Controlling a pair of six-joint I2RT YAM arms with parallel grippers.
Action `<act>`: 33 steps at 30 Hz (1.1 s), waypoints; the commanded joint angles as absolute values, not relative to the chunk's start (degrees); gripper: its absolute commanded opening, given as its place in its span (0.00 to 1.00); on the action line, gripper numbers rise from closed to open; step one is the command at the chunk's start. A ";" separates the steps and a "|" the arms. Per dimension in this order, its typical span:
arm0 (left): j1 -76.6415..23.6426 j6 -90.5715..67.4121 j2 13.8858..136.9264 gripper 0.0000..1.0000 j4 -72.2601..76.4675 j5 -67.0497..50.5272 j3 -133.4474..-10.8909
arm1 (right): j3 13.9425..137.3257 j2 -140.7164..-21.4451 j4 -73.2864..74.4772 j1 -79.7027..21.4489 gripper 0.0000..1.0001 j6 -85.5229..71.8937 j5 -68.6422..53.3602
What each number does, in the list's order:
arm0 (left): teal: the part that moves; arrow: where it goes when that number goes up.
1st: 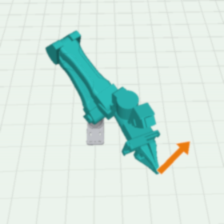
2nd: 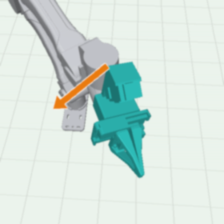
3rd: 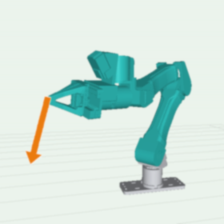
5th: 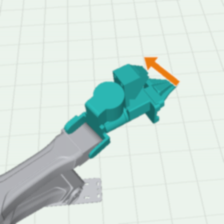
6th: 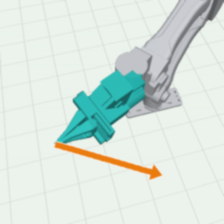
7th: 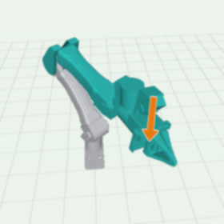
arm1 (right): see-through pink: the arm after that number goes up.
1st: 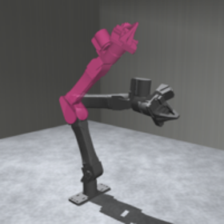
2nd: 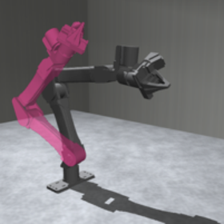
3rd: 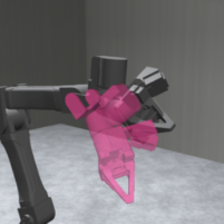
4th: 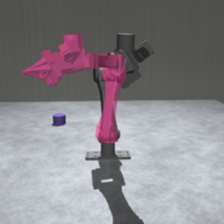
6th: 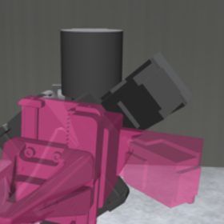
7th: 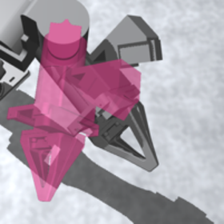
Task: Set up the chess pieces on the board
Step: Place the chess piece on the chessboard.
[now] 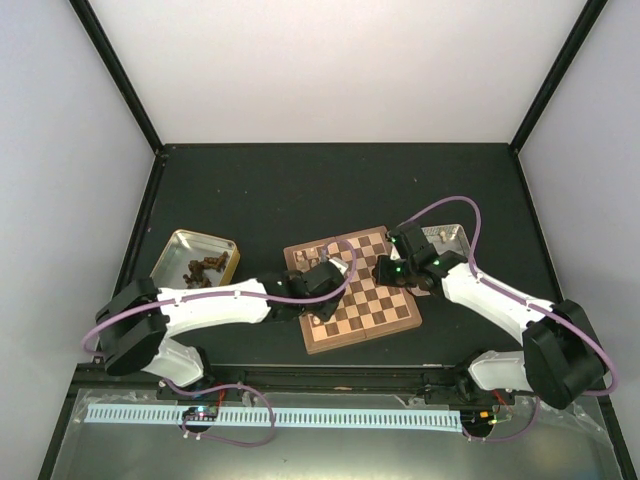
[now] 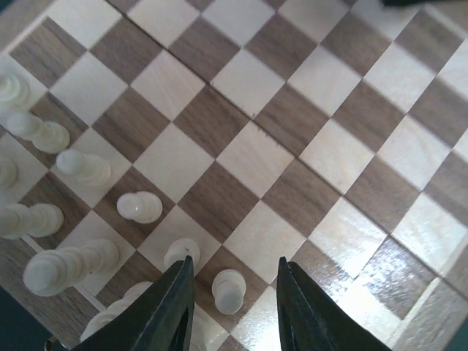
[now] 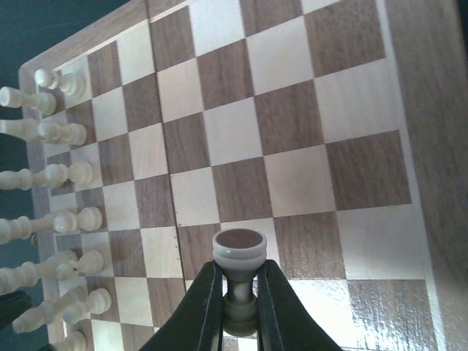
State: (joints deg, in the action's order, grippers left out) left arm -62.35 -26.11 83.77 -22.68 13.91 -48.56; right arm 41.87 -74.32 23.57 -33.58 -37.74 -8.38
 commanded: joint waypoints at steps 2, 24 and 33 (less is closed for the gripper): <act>-62.30 -25.68 79.19 0.36 -24.17 15.64 -53.76 | 42.07 -72.07 18.85 -33.27 0.01 -32.62 -14.08; -41.66 -47.59 61.68 0.76 -6.53 -34.62 -52.86 | 48.76 -61.76 10.70 -36.19 0.01 -8.22 -44.84; -40.76 -49.50 66.05 0.39 -7.97 -41.48 -53.63 | 50.55 -63.11 11.76 -36.69 0.01 -7.32 -43.54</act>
